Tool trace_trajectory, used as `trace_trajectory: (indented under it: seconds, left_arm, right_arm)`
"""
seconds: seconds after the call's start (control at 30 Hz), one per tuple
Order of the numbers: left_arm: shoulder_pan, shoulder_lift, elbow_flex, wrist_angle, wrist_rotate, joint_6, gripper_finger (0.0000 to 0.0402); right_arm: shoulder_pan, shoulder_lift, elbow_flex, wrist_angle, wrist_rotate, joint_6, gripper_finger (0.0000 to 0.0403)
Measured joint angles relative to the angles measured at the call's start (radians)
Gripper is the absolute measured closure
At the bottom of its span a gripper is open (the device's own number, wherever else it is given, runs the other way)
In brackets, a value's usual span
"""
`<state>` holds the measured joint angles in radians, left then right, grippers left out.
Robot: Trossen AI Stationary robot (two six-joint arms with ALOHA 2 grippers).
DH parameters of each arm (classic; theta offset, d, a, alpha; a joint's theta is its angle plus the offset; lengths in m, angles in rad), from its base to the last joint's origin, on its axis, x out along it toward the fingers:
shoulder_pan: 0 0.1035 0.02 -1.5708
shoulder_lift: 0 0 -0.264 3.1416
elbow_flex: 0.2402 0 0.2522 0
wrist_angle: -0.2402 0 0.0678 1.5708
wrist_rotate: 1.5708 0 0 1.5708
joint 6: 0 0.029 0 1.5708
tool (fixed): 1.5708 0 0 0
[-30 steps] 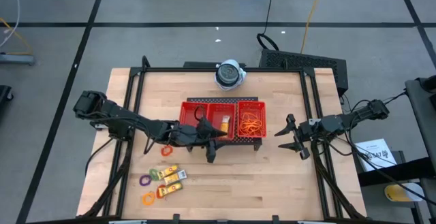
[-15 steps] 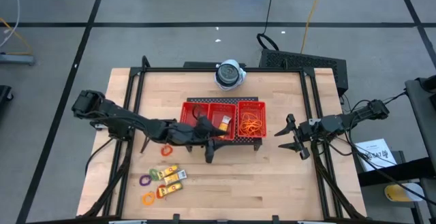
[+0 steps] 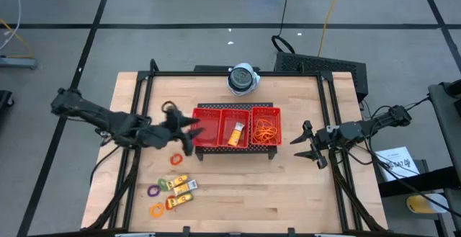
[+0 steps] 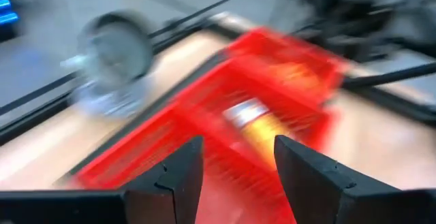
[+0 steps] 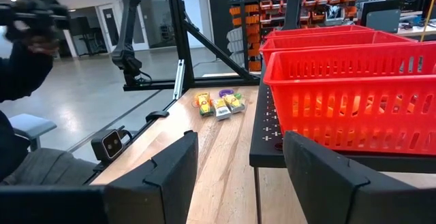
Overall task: Pick & Place Office Desk Supplies
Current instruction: Adjust the left red bin on the shelf
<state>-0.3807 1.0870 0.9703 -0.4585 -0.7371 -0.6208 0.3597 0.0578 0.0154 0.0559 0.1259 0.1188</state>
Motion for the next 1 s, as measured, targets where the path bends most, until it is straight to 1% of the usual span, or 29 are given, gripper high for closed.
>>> trace_trajectory:
  seconds: [0.07, 0.13, 0.23, 0.3, 0.4, 0.67, 0.87, 1.0]
  left_arm:
    - [-0.032, -0.039, 0.000, -0.154, -0.077, -0.132, 0.0213]
    - [-0.065, -0.066, 0.000, -0.295, -0.128, -0.268, 0.0213]
    - [-0.101, -0.069, 0.000, -0.468, -0.171, -0.457, 0.0213]
    - [-0.117, -0.067, -0.012, -0.535, -0.186, -0.555, 0.0213]
    - [-0.119, -0.066, -0.056, -0.532, -0.184, -0.622, 0.0213]
    - [-0.108, -0.058, -0.166, -0.443, -0.179, -0.698, 0.0213]
    - [-0.084, -0.058, -0.206, -0.359, -0.173, -0.686, 0.0213]
    - [-0.058, -0.040, -0.216, -0.252, -0.146, -0.599, 0.0213]
  right_arm:
    - [0.000, 0.000, 0.000, 0.000, 0.000, 0.000, 0.0197]
    - [0.000, 0.000, 0.000, 0.000, 0.000, 0.000, 0.0197]
    - [0.000, 0.000, 0.000, 0.000, 0.000, 0.000, 0.0197]
    - [0.000, 0.000, 0.000, 0.000, 0.000, 0.000, 0.0197]
    - [0.000, 0.000, 0.000, 0.000, 0.000, 0.000, 0.0197]
    - [0.000, 0.000, 0.000, 0.000, 0.000, 0.000, 0.0197]
    - [0.000, 0.000, 0.000, 0.001, 0.000, 0.000, 0.0197]
    - [0.000, 0.000, 0.000, 0.001, 0.000, 0.000, 0.0197]
